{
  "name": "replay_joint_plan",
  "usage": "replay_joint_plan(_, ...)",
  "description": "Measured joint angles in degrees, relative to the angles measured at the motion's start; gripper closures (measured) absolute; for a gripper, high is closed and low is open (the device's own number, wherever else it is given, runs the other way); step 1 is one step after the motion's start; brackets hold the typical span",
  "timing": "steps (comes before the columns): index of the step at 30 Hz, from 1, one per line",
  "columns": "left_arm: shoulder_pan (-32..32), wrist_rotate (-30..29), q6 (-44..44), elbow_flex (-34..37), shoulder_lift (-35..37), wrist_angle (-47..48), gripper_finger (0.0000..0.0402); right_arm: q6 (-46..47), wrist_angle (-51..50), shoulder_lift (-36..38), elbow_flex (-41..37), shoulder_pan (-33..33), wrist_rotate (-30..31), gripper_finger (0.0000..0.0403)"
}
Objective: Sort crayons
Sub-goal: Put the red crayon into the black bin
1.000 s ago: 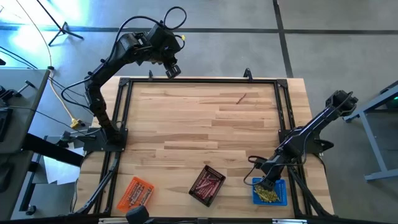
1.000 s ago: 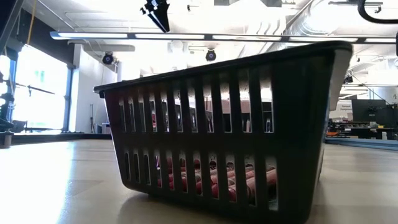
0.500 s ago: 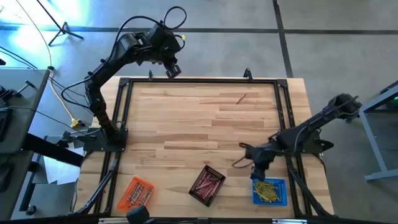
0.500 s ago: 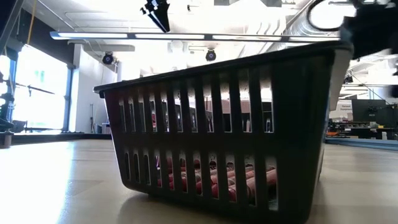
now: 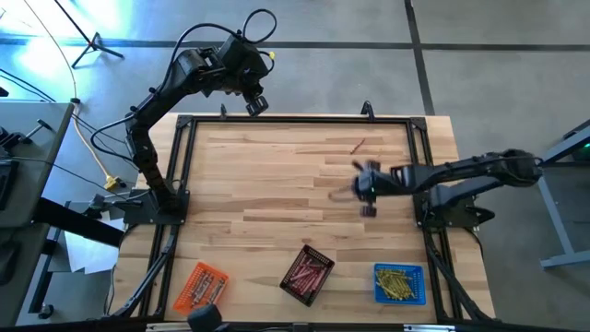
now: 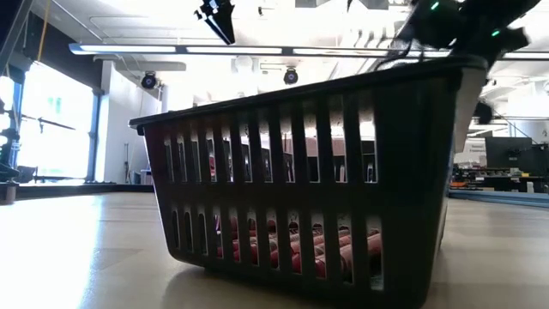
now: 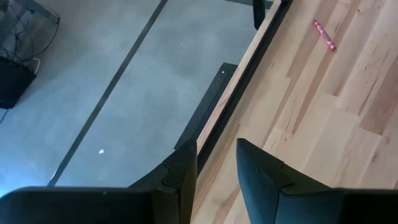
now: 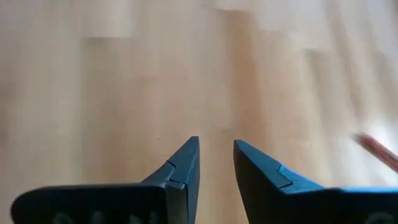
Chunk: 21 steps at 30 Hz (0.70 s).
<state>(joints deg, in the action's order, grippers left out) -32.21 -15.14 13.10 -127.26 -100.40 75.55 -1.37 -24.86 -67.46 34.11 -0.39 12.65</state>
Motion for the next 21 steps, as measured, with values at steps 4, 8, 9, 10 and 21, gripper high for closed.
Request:
replay_joint_plan(4,-0.02,0.24,-0.02,0.0,0.0,0.02,0.03,-0.05,0.44,0.0,0.0,-8.64,0.77,0.032)
replay_joint_plan(8,-0.02,3.44,-0.02,0.0,0.0,0.02,0.03,4.98,3.68,0.0,0.0,-16.21,-0.26,0.032)
replay_joint_plan(9,-0.02,3.84,-0.02,0.0,0.0,-0.02,0.03,7.41,4.93,0.0,0.0,-17.89,-1.65,0.032)
replay_joint_plan(10,-0.02,4.24,-0.02,0.01,0.0,-0.1,0.03,9.71,6.04,0.0,0.0,-19.51,-3.48,0.032)
replay_joint_plan(21,-0.02,11.13,-1.55,0.02,-6.04,-8.38,0.03,8.07,6.14,0.07,0.03,-25.98,-9.45,0.032)
